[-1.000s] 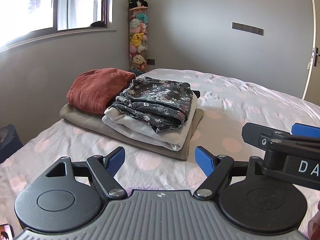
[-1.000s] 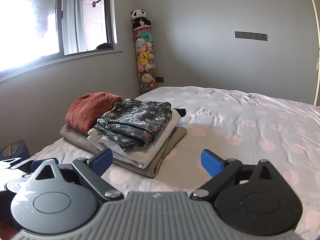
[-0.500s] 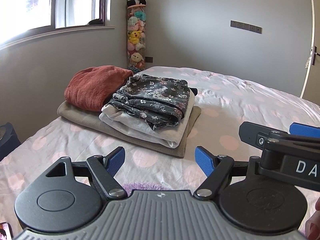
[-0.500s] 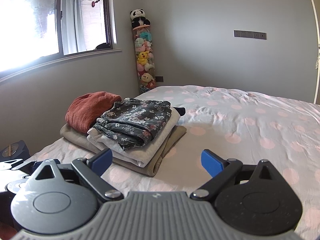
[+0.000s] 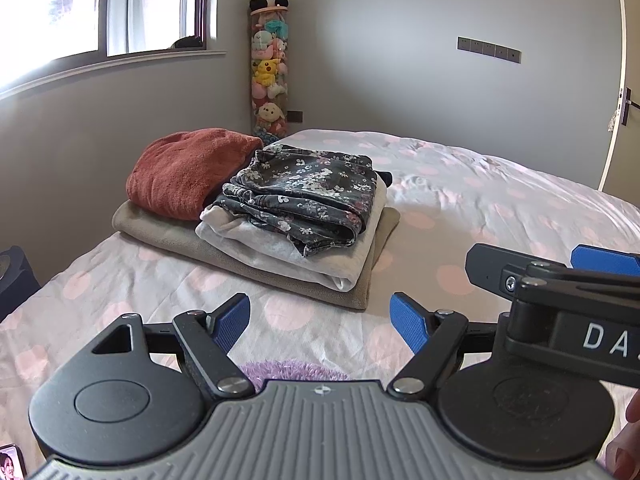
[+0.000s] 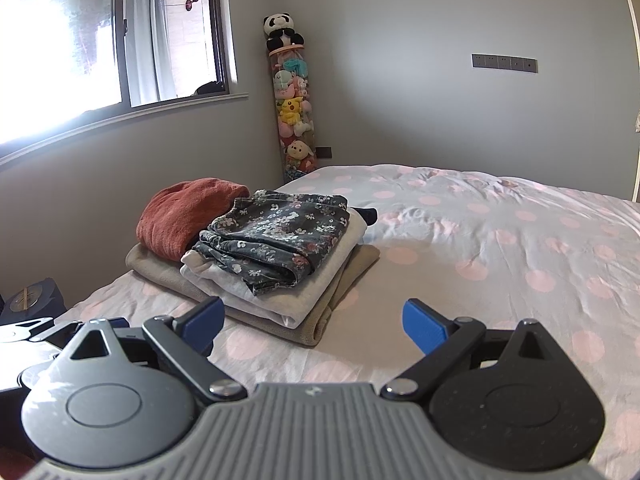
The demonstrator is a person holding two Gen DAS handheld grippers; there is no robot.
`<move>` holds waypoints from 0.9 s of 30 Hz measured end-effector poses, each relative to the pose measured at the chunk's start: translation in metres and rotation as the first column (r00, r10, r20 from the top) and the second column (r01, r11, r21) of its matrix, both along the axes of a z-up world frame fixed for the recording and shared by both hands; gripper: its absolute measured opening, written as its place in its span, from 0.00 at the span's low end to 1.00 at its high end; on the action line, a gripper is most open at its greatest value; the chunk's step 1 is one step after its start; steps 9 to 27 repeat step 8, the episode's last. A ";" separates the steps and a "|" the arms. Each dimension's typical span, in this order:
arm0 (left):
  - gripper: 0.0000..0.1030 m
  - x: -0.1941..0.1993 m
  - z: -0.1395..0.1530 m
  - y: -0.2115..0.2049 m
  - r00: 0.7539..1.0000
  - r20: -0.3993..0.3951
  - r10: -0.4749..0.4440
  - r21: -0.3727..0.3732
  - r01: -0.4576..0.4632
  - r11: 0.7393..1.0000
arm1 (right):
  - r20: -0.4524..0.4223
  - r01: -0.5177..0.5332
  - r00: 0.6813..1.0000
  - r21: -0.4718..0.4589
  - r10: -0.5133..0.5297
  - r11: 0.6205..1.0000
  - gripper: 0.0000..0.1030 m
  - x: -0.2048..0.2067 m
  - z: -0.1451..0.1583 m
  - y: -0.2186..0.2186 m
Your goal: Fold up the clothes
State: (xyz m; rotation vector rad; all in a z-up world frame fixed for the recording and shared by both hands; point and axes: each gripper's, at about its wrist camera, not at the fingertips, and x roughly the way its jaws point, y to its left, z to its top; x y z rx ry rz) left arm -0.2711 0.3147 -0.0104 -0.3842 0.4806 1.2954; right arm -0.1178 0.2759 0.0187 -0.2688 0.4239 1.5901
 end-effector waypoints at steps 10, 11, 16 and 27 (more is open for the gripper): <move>0.74 0.000 0.000 -0.001 1.000 0.004 -0.006 0.001 0.006 1.000 | -0.013 -0.005 1.000 -0.008 0.005 1.000 0.95 0.001 -0.001 0.000; 0.74 0.000 0.000 -0.001 1.000 0.004 -0.006 0.001 0.006 1.000 | -0.013 -0.005 1.000 -0.008 0.005 1.000 0.95 0.001 -0.001 0.000; 0.74 0.000 0.000 -0.001 1.000 0.004 -0.006 0.001 0.006 1.000 | -0.013 -0.005 1.000 -0.008 0.005 1.000 0.95 0.001 -0.001 0.000; 0.74 0.000 0.000 -0.001 1.000 0.004 -0.006 0.001 0.006 1.000 | -0.013 -0.005 1.000 -0.008 0.005 1.000 0.95 0.001 -0.001 0.000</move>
